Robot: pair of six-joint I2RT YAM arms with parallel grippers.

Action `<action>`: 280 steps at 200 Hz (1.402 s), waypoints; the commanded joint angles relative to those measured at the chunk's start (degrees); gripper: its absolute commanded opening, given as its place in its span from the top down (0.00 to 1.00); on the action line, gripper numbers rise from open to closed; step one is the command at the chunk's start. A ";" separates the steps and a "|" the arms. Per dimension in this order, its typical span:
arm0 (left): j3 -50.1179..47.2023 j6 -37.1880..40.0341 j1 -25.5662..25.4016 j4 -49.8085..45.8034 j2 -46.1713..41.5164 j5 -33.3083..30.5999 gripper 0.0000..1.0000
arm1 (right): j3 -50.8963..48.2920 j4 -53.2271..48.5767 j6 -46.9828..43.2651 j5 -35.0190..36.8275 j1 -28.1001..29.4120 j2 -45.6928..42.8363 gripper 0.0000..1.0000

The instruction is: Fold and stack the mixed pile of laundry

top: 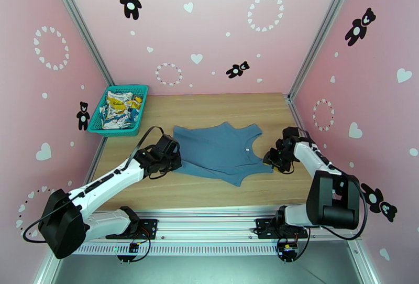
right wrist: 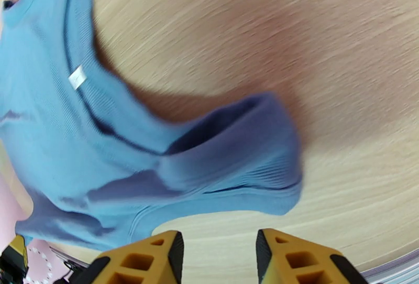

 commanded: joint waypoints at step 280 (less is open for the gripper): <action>1.22 5.39 -1.20 -6.03 0.95 -2.09 1.00 | 3.52 -0.68 11.66 2.08 30.78 4.77 0.95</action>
